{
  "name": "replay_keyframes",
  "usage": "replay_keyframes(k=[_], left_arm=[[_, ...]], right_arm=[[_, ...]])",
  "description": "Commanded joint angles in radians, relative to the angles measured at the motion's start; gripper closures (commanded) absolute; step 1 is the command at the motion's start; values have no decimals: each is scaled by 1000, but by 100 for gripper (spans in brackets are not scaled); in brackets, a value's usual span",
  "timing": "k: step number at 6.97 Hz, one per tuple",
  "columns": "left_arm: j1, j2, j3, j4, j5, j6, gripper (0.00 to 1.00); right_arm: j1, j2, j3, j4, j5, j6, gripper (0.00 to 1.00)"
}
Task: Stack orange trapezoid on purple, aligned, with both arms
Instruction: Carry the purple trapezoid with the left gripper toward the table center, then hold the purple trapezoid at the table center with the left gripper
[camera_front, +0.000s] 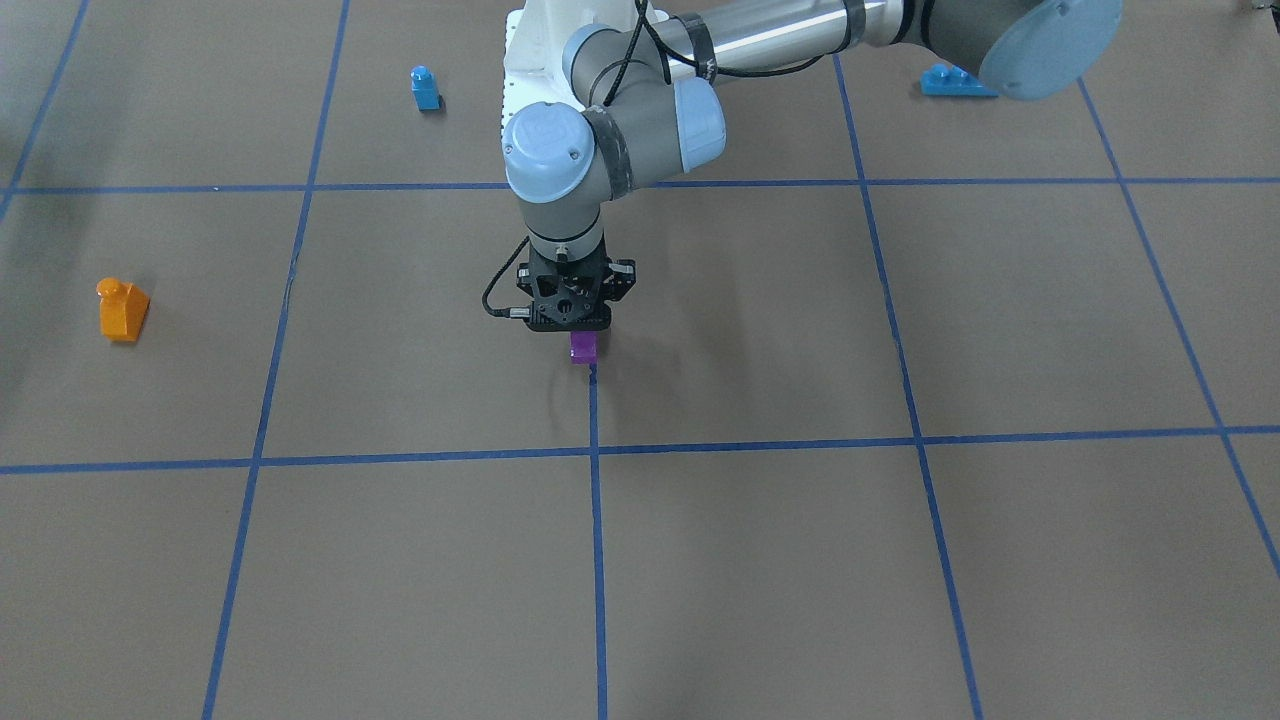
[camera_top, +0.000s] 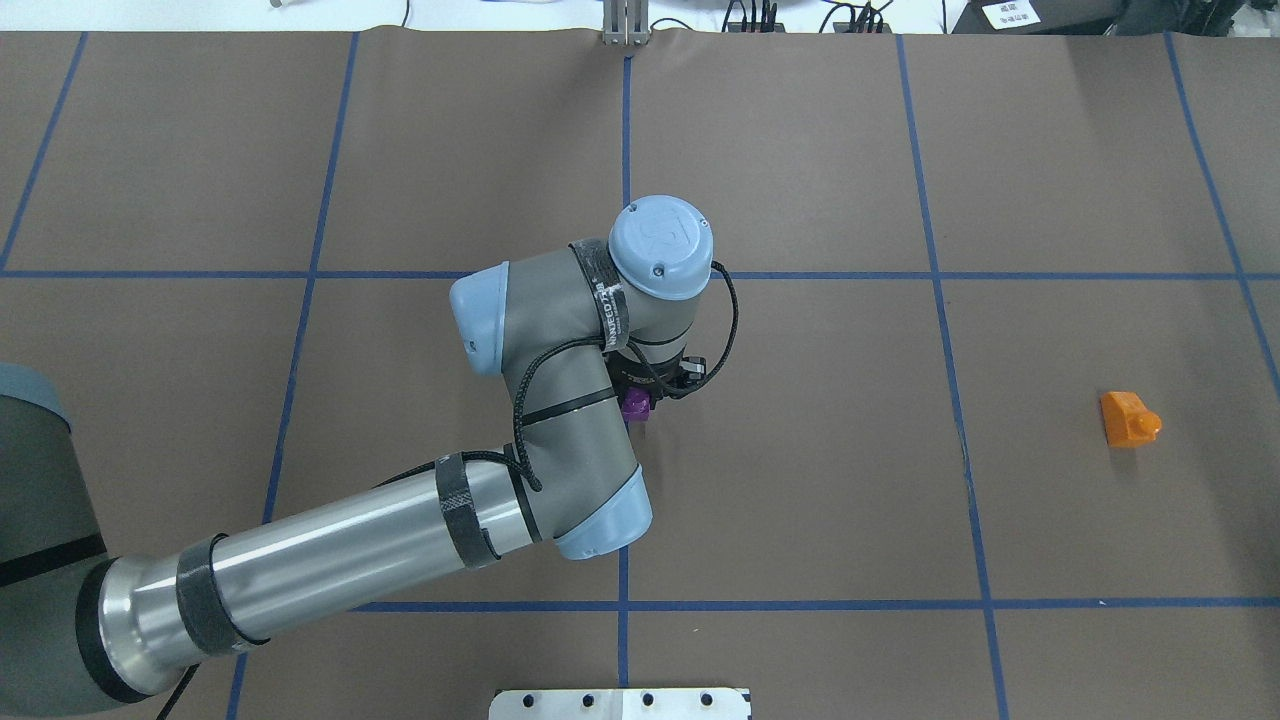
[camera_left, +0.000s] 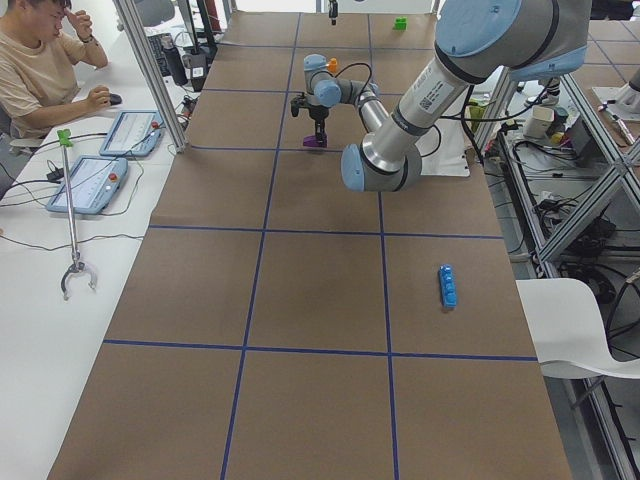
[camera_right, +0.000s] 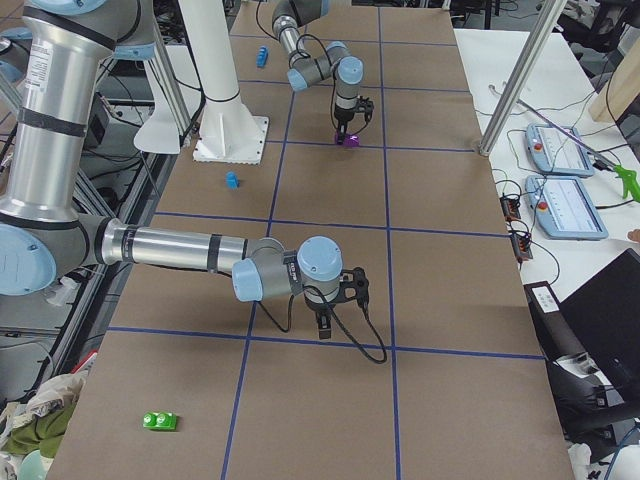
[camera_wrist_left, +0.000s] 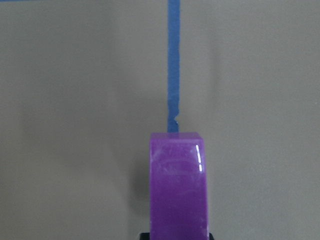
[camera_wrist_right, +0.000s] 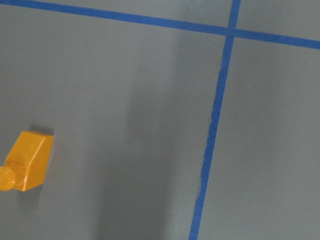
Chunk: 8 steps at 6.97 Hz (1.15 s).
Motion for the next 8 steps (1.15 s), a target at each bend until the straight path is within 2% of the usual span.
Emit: replay_keyframes(k=[1,8], left_arm=[[-2,0,17,-12,2,-3,100],[-3,0,38,-38,-9,-3,100]], right_arm=[[0,0,1,0,6,0,0],[-2,0,-1,0,6,0,0]])
